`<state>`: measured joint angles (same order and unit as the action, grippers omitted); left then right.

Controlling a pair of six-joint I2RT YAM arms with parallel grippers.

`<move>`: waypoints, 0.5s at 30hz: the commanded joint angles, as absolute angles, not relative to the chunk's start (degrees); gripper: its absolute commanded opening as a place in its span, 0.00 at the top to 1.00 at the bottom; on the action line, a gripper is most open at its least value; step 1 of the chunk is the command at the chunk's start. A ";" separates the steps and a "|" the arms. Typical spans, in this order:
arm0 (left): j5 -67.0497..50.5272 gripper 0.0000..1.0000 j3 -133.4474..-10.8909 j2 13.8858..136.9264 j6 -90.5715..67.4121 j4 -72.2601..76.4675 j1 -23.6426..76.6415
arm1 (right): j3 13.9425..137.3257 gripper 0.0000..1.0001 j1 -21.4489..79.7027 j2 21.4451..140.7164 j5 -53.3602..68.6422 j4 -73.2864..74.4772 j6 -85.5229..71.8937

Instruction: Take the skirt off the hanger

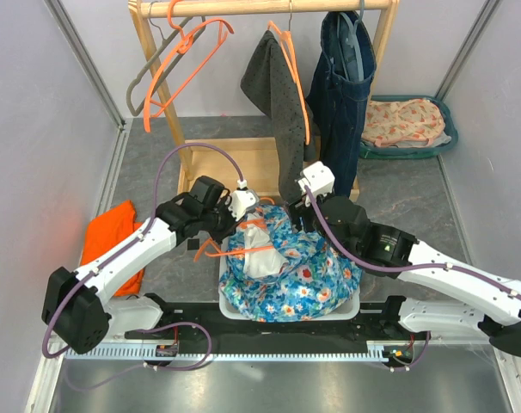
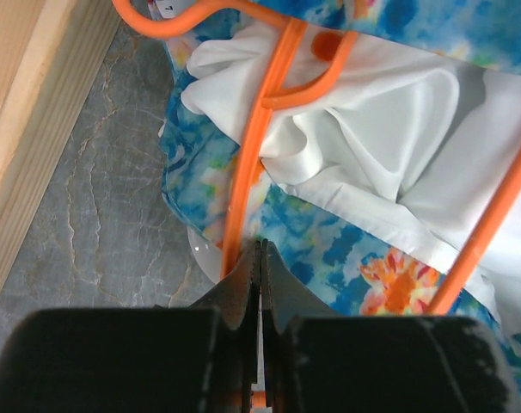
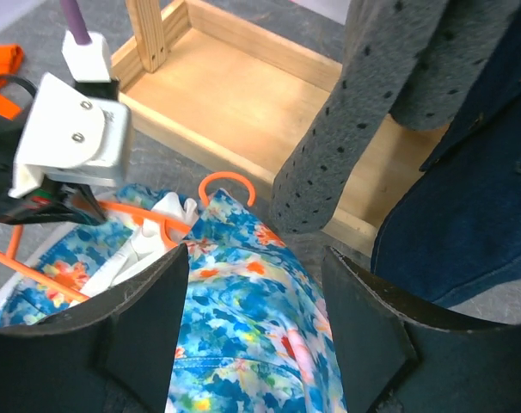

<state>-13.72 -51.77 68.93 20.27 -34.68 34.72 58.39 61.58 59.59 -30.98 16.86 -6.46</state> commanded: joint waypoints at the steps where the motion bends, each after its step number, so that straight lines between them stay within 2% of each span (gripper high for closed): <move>1: -13.62 0.98 -51.07 70.05 22.76 -30.41 34.45 | 60.82 0.30 61.26 57.57 -32.26 18.37 -8.52; 9: -11.52 0.98 -51.68 67.42 24.17 -30.93 34.45 | 60.64 0.32 61.35 54.94 -32.43 19.51 -9.76; 15: -8.18 0.98 -57.64 63.38 26.89 -36.64 34.45 | 61.52 0.33 61.26 54.14 -34.10 20.56 -9.84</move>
<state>-11.60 -51.86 67.57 22.57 -34.50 34.72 58.72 61.58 55.18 -31.99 20.01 -8.86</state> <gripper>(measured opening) 0.022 0.676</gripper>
